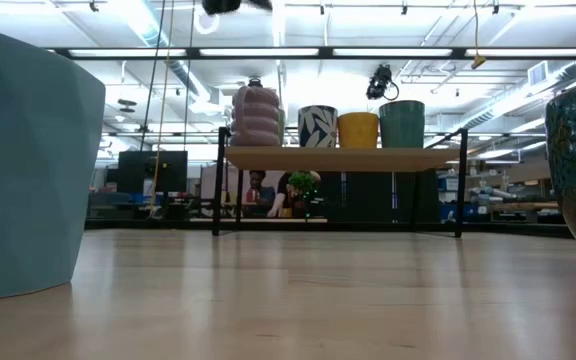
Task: Place coffee mugs
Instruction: Put the blue mug on the shelf
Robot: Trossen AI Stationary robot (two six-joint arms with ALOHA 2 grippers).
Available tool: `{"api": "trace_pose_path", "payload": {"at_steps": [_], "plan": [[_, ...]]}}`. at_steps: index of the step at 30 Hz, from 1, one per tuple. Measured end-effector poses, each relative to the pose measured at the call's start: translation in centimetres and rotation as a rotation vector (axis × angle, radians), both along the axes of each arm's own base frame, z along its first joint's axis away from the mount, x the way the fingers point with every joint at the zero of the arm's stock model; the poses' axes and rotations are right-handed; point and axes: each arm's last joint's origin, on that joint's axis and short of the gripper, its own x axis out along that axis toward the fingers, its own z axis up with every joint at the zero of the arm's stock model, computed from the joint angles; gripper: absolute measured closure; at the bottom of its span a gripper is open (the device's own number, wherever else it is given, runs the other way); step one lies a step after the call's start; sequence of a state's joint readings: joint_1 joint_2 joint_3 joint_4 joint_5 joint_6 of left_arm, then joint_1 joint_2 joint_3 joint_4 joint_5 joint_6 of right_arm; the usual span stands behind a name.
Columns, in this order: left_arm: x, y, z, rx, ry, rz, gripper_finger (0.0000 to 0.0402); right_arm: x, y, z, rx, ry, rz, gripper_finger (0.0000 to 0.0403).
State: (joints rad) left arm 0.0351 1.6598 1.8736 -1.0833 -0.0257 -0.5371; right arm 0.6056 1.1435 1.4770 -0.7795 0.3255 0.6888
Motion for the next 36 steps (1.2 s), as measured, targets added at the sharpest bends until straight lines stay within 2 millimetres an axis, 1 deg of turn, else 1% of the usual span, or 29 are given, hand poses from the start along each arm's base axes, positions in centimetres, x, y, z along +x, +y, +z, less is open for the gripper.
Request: {"api": "trace_pose_path", "payload": {"at_steps": [4,9,12,14,17,20,24,29,33,36], "plan": [[-0.4,-4.8,0.1,-0.112,0.003,-0.235,0.0251,0.0,0.0,0.0,0.003,0.002,0.008,0.0321],[-1.5,-10.7,0.1,-0.104,0.009,-0.464,0.0251,0.0,0.0,0.0,-0.009,-0.002,0.013,0.0321],[-2.4,-13.6,0.0,-0.105,0.019,-0.509,0.0251,0.0,0.0,0.0,-0.021,-0.005,0.013,0.0321],[-2.8,-15.2,-0.3,-0.124,0.040,-0.475,0.0251,0.0,0.0,0.0,-0.024,-0.005,0.014,0.0321],[-3.2,-17.4,-1.1,-0.174,0.088,-0.400,0.0251,0.0,0.0,0.0,-0.019,-0.005,0.011,0.0321],[-3.6,-19.0,-2.4,-0.223,0.188,-0.318,0.0251,0.0,0.0,0.0,-0.010,-0.003,0.007,0.0321],[-3.8,-20.7,-4.2,-0.206,0.289,-0.279,0.0256,0.0,0.0,0.0,-0.009,-0.003,0.007,0.0321],[-3.3,-23.7,-6.8,-0.101,0.330,-0.460,0.0261,0.0,0.0,0.0,-0.009,-0.003,0.007,0.0321],[-3.0,-26.7,-8.6,-0.152,0.340,-0.677,0.0261,0.0,0.0,0.0,-0.001,-0.001,0.004,0.0321],[-2.9,-28.1,-10.3,-0.160,0.388,-0.731,0.0261,0.0,0.0,0.0,0.001,0.000,0.002,0.0321]]}}
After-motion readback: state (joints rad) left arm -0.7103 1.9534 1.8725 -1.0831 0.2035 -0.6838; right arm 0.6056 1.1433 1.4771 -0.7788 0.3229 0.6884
